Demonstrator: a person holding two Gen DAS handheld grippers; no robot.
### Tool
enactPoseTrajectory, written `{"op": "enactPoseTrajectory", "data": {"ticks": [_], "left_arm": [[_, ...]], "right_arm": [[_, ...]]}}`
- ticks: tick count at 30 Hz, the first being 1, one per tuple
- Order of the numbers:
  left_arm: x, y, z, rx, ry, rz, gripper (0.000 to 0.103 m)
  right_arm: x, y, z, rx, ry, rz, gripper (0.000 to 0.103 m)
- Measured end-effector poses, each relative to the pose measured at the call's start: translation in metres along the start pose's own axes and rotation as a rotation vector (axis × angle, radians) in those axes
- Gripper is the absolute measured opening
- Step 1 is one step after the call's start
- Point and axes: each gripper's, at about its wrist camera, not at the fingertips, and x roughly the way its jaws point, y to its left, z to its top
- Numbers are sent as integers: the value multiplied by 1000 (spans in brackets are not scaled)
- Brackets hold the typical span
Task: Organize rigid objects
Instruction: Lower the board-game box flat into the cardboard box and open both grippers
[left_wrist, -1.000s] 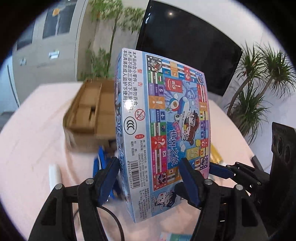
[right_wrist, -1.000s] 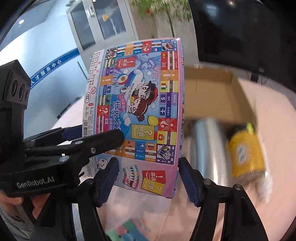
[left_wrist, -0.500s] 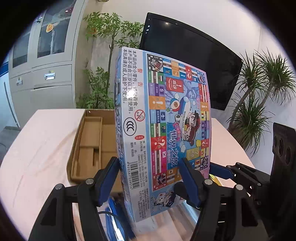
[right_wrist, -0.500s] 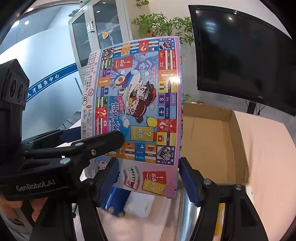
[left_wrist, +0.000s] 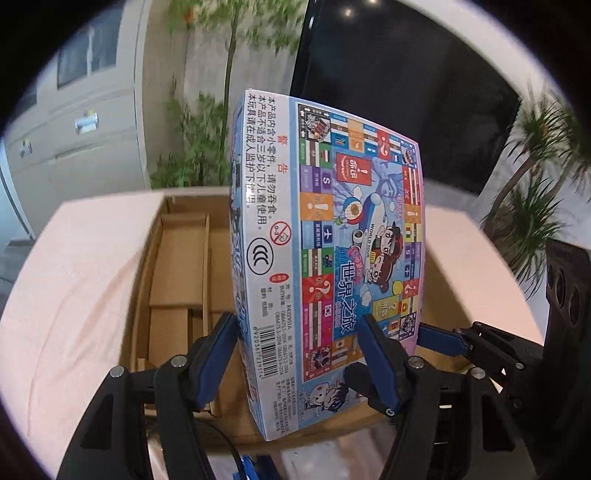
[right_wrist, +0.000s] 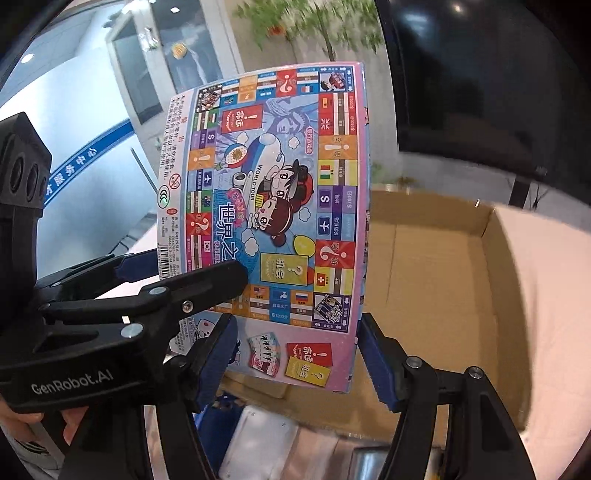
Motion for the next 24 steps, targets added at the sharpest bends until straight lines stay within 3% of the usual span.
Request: {"op": "enactPoseTrajectory", "data": {"ticks": [6, 8, 10, 12, 14, 16, 18, 21, 23, 24], "left_arm": [[63, 18, -22, -30, 194, 84, 66], [68, 23, -32, -41, 221, 111, 66], [66, 25, -36, -44, 227, 120, 56], [60, 26, -40, -53, 225, 116, 55], [51, 24, -43, -60, 213, 107, 55], [34, 21, -46, -51, 169, 82, 55], [18, 17, -48, -44, 135, 78, 55], [-23, 12, -53, -29, 26, 78, 55], [-61, 12, -59, -10, -71, 113, 57], [-80, 12, -61, 2, -122, 135, 62]], "right_arm": [[85, -20, -1, 79, 220, 68, 64], [107, -20, -5, 95, 290, 91, 65], [112, -15, -2, 64, 290, 71, 65], [117, -11, 0, 58, 303, 64, 65], [121, -11, 1, 79, 317, 82, 65], [129, -19, -3, 106, 348, 100, 58], [137, -22, -3, 128, 369, 98, 59], [132, -21, -4, 156, 349, 126, 68], [99, -17, -10, 114, 256, 99, 83], [75, -8, -18, 89, 199, 55, 99]]}}
